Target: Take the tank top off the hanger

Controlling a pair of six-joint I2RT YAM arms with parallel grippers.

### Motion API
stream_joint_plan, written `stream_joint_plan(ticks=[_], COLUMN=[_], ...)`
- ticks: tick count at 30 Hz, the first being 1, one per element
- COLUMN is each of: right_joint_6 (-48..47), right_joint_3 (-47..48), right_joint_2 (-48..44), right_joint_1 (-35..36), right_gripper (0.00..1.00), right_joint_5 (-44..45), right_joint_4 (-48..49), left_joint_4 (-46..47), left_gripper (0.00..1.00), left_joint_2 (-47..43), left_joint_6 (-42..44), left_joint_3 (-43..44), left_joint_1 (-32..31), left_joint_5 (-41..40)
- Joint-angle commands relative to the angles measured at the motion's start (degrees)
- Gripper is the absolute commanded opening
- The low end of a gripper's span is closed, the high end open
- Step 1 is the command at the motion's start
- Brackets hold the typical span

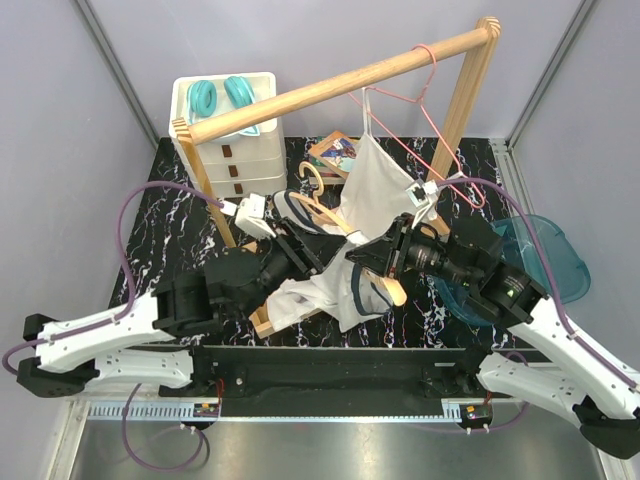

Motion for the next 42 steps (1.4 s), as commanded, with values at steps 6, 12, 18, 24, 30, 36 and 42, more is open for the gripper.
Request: stream_joint_plan(ticks=[6,12,18,24,30,36,42], right_joint_6=[-0.5,-1.1,-1.7,-2.3,-2.3,-1.8,-1.8], right_joint_3=[-0.4,-1.9,-2.0,-2.6,-2.8,-2.6,-2.5], right_joint_2=[-4.2,-7.4,-9.6,-11.0,-11.6,-11.9,-12.5], right_joint_1=[0.5,0.5,0.5,0.5,0.5,0.5,0.5], right_gripper=[0.00,0.00,0.00,0.00,0.00,0.00,0.00], right_joint_5=[-4.3,-3.3,-5.5,-8.0,-9.0,-9.7,-10.7], right_joint_4=[4.2,1.4,-0.8,-2.8,-3.3,-3.6,-3.7], left_joint_4=[1.9,0.3,-4.7,-4.6,-4.5,-4.2,-3.9], left_gripper=[0.53,0.49,0.49,0.61,0.63,0.55,0.46], left_joint_2=[5.9,7.4,3.9,6.4,8.9,9.8,11.3], left_joint_6=[1.5,11.0,16.3,19.5,21.2,21.2,20.7], left_joint_3=[6.9,11.7,11.5,14.3,17.3,17.6,17.9], left_joint_1=[-0.9,-1.0,-1.0,-1.0,-1.0,-1.0,-0.9], left_joint_5=[-11.5,-7.5,-9.6,-10.9,-11.2,-12.4,-10.7])
